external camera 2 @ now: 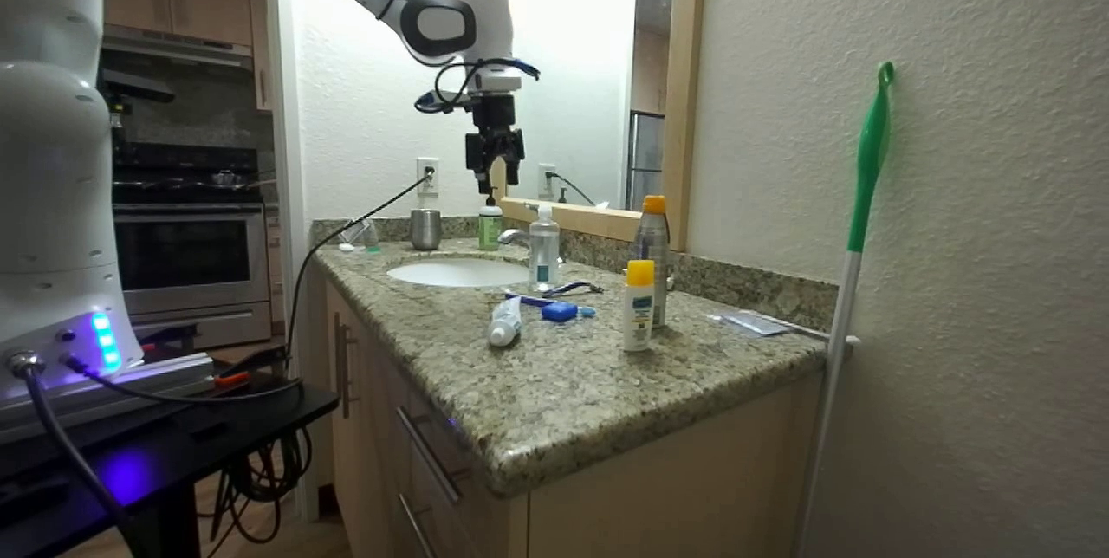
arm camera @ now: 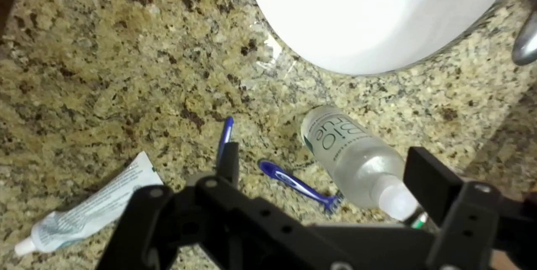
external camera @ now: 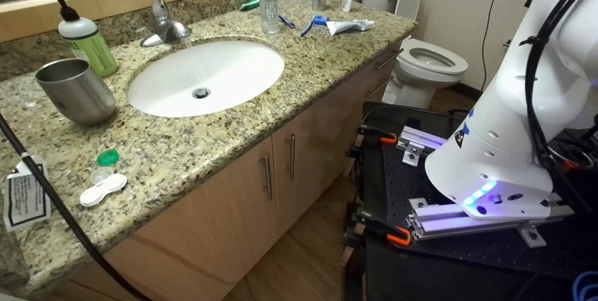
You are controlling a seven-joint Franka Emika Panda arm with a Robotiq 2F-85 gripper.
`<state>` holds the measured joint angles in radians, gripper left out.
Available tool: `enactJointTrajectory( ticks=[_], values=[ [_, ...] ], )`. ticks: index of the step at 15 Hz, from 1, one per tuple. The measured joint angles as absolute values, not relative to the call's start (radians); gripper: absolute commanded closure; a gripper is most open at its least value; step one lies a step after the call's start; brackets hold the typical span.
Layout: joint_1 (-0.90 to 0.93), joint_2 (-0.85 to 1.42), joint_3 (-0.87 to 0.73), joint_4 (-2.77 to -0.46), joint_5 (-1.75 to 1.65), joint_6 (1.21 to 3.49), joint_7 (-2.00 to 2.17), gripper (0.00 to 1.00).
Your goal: Open the tap,wet the toothbrush then close the tap
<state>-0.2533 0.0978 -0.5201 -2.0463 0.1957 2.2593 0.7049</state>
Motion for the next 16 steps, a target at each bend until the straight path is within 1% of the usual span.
enactJointTrajectory(
  ticks=[4, 10, 16],
  values=[
    [-0.293, 0.276, -0.498, -1.926, 0.208, 2.208, 0.736, 0.00],
    [-0.315, 0.312, -0.487, -1.907, 0.211, 2.193, 0.741, 0.00],
    [-0.365, 0.437, -0.473, -1.914, 0.216, 2.188, 0.747, 0.00]
  ],
)
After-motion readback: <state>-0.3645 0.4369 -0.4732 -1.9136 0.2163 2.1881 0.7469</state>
